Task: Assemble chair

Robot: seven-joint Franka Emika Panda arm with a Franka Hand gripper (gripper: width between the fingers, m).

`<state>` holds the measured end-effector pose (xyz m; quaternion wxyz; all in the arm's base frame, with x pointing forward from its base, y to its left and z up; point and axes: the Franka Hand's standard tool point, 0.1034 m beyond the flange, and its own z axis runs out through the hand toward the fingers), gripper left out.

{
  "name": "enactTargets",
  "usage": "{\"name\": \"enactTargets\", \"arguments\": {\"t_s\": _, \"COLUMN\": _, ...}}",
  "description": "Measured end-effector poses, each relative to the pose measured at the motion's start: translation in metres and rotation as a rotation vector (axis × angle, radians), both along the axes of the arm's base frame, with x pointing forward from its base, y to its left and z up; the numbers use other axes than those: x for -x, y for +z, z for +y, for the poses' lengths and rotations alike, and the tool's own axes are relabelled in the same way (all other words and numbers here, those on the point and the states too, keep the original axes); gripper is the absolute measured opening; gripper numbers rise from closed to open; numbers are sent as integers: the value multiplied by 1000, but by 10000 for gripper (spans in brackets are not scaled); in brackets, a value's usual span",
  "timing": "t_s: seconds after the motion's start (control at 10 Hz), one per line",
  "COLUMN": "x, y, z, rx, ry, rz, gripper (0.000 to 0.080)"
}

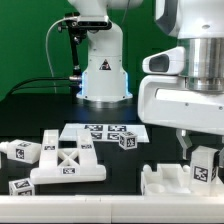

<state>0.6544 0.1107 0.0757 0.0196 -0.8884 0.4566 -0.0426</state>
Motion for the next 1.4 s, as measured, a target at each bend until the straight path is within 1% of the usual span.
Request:
{"name": "enactTargets", "arguments": {"t_s": 0.1, "x": 1, "y": 0, "z": -1, "rx": -28, "ry": -193, "rz": 4, "gripper": 284}}
{"name": "enactTargets", "arguments": {"t_s": 0.2, "x": -1, "y": 1, "z": -2, "rx": -66, "ry": -377, "rz": 5, "gripper": 285}}
{"name": "enactTargets", "arguments": {"t_s": 0.3, "x": 0, "y": 1, "z": -3, "rx": -86, "ry": -474, "rz": 13, "gripper": 285}}
{"name": "enactTargets", "arguments": {"t_s": 0.4, "x": 0, "y": 0, "z": -2, "rx": -89, "ry": -502, "rz": 14, "gripper": 285}}
{"name": "enactTargets", "arguments": {"t_s": 0.6, "x": 1, "y": 0, "z": -2, "rx": -102, "ry": -654, "rz": 18, "gripper": 285}}
{"name": "enactTargets", "arguments": {"t_s": 0.7, "x": 0, "y": -1, "z": -2, "rx": -127, "ry": -777, "rz": 24, "gripper": 285}}
{"name": "enactTargets", "arguments": {"t_s": 0.8, "x": 2, "y": -1, "z": -8, "rx": -141, "ry": -902, "rz": 32, "gripper": 285}}
{"name": "enactTargets", "arguments": {"t_s": 1.1, "x": 3, "y": -1, "z": -10, "rx": -133, "ry": -935, "rz": 23, "gripper": 286}}
{"name": "enactTargets", "arguments": {"t_s": 1.2, "x": 4, "y": -2, "z": -10, "rx": -132, "ry": -935, "rz": 23, "gripper": 455}}
{"name": "enactTargets", "arguments": {"t_s": 1.3, "x": 4, "y": -2, "z": -10, "rx": -131, "ry": -933, "rz": 24, "gripper": 580}}
{"name": "enactTargets", "arguments": {"t_s": 1.4, "x": 4, "y": -3, "z": -10, "rx": -131, "ry": -931, "rz": 24, "gripper": 628}}
